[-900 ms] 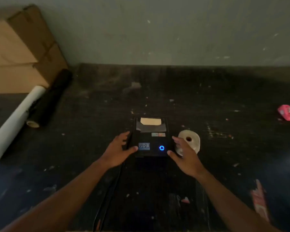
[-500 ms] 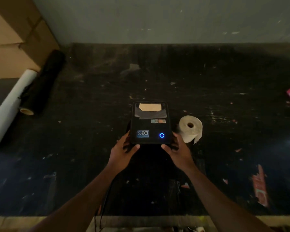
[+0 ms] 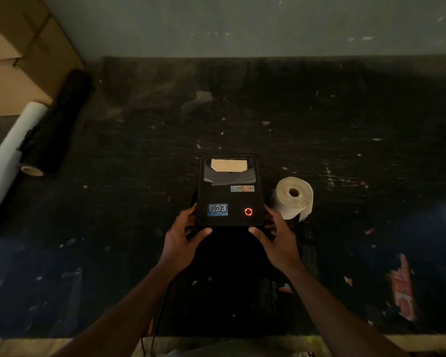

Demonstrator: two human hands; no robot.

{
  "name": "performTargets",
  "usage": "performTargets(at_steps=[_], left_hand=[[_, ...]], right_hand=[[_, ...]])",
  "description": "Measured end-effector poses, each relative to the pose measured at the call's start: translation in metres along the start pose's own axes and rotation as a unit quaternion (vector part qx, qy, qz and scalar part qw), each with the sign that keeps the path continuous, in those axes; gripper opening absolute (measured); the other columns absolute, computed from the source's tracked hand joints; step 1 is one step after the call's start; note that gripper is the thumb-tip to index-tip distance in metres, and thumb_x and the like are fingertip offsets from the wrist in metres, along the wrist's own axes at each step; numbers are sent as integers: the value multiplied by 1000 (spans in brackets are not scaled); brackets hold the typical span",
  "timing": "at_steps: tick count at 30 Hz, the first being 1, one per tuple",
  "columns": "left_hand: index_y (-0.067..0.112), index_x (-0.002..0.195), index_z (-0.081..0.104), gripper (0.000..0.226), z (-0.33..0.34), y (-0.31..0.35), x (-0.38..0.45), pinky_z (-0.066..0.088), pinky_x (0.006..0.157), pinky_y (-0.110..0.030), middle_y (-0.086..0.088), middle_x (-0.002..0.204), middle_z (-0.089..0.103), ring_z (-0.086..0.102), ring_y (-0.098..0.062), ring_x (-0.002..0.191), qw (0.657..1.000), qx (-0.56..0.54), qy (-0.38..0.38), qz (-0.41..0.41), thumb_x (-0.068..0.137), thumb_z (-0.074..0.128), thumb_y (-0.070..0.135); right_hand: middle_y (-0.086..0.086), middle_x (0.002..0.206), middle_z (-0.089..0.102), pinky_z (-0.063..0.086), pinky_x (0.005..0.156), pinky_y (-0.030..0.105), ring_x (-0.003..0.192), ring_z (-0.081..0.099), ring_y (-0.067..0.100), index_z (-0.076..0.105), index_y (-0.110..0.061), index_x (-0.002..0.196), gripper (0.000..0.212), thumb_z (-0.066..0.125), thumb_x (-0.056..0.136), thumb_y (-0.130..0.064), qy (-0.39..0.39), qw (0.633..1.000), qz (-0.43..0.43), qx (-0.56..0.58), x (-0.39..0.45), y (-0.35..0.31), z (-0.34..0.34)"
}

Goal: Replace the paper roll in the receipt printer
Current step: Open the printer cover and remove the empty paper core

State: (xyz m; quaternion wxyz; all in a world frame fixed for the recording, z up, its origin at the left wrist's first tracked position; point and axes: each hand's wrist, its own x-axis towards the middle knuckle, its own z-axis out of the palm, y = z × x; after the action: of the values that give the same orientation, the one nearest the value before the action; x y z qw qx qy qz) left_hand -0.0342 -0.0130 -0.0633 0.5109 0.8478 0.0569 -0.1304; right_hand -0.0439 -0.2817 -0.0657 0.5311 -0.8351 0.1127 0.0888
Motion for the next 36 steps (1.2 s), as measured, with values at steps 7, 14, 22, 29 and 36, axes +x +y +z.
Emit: performTargets(at_steps=[7, 14, 22, 29, 36], left_hand=[[53, 152, 31, 81, 3, -1, -3, 46, 105, -22, 12, 153, 49, 50, 17, 124, 999, -33, -1, 19, 82, 67, 67], [67, 138, 43, 57, -20, 56, 42, 58, 97, -36, 14, 132, 62, 65, -6, 120, 989, -41, 114, 79, 84, 61, 76], [26, 139, 58, 50, -48, 120, 132, 45, 77, 1, 12, 108, 70, 63, 20, 96, 982, -47, 154, 93, 95, 68, 47], [20, 127, 60, 29, -49, 93, 148, 56, 90, -26, 4, 106, 73, 71, -3, 101, 976, -109, 178, 64, 99, 64, 25], [22, 137, 59, 55, -12, 27, 122, 55, 95, -32, -4, 131, 48, 60, -17, 107, 968, 226, 1, 105, 86, 80, 26]], right_hand=[[-4, 155, 51, 49, 112, 49, 136, 54, 13, 40, -32, 157, 76, 77, 90, -36, 1, 1000, -5, 3, -3, -7, -1], [-17, 135, 60, 48, 95, 13, 120, 58, -9, 47, -34, 152, 73, 69, 87, -59, 79, 993, -80, 19, 33, -61, -20], [-8, 117, 71, 52, 90, 22, 109, 67, 3, 51, -29, 143, 55, 69, 94, -45, 140, 984, -100, 50, 138, -122, -34], [-12, 102, 69, 55, 66, 11, 83, 67, -10, 57, -18, 129, 26, 55, 103, -17, 168, 977, -113, 59, 163, -99, -38], [2, 125, 54, 53, 96, 37, 117, 56, 22, 60, -23, 134, 56, 82, 82, -27, -108, 929, -147, -321, 150, -38, -23]])
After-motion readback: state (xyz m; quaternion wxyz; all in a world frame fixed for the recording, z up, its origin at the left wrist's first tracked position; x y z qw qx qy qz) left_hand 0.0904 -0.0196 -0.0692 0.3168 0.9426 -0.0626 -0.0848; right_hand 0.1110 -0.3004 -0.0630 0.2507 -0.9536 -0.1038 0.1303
